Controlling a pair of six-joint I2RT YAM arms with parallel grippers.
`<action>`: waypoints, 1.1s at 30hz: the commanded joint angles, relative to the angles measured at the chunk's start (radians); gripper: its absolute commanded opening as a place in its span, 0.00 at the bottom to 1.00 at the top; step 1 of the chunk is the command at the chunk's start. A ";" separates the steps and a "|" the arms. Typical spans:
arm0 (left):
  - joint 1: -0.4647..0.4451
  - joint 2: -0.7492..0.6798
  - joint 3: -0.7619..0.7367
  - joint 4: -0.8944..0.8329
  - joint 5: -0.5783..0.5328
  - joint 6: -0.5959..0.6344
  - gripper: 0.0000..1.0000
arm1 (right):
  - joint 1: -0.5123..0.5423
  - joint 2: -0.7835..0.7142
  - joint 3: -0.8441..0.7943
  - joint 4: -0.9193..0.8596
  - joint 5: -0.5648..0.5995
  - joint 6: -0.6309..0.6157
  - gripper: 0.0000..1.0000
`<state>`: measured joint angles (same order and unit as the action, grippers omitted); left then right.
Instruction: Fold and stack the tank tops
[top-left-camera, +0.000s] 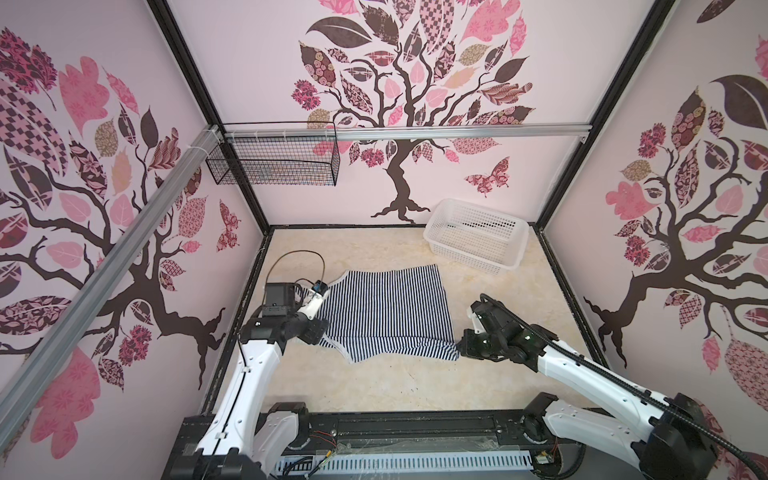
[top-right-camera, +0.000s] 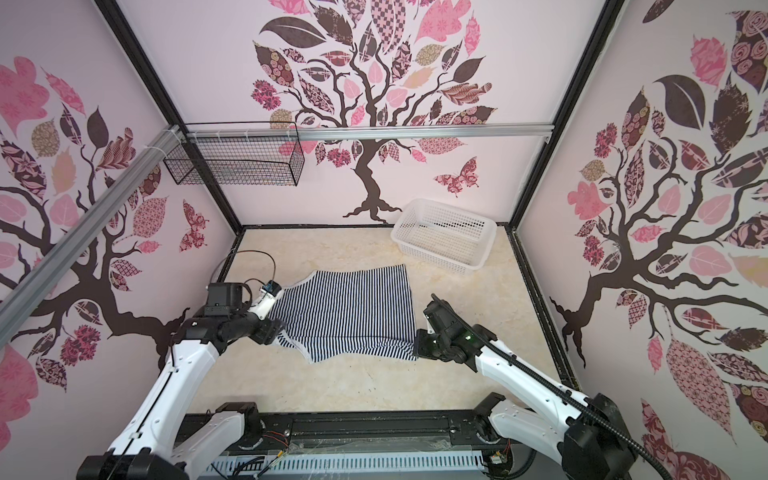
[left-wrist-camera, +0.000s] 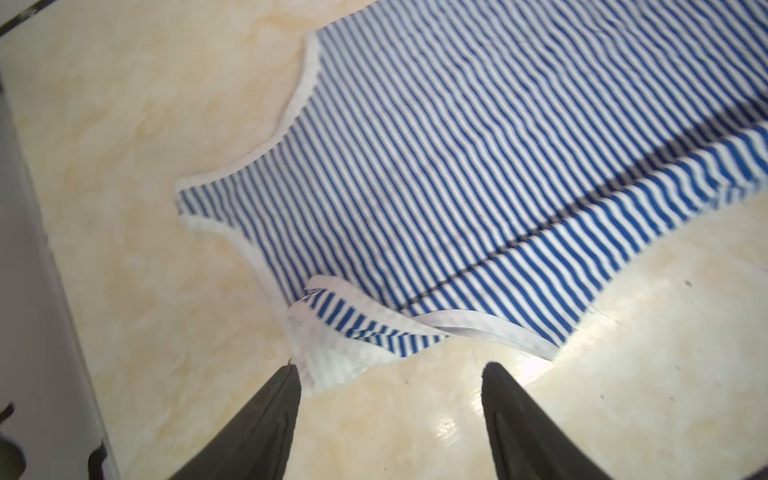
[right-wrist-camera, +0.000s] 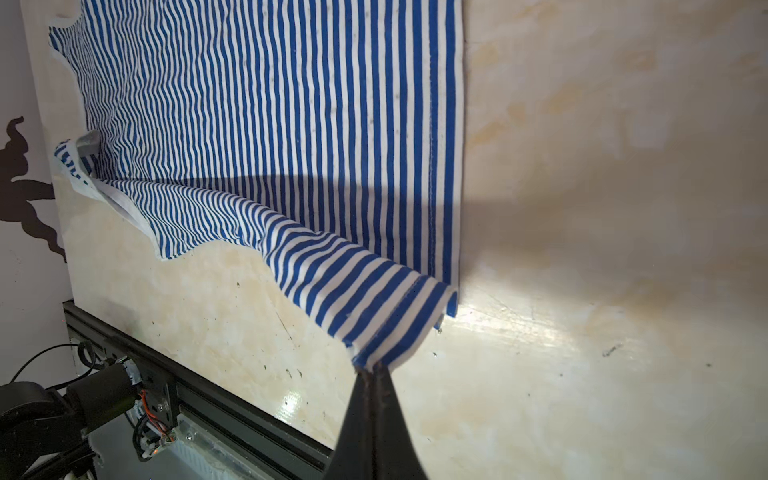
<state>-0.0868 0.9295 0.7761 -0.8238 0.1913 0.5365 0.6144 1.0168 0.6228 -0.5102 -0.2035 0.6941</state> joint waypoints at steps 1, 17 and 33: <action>-0.162 -0.072 -0.092 -0.051 -0.088 0.042 0.73 | 0.006 -0.023 -0.003 -0.022 0.006 0.013 0.00; -0.533 0.032 -0.252 0.124 -0.230 0.044 0.42 | 0.011 -0.044 -0.035 -0.008 -0.002 0.038 0.00; -0.545 0.193 -0.270 0.220 -0.178 0.058 0.37 | 0.012 -0.006 -0.030 0.021 -0.004 0.045 0.00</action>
<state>-0.6266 1.1095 0.5194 -0.6346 -0.0082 0.5842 0.6216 1.0000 0.5804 -0.4877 -0.2050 0.7341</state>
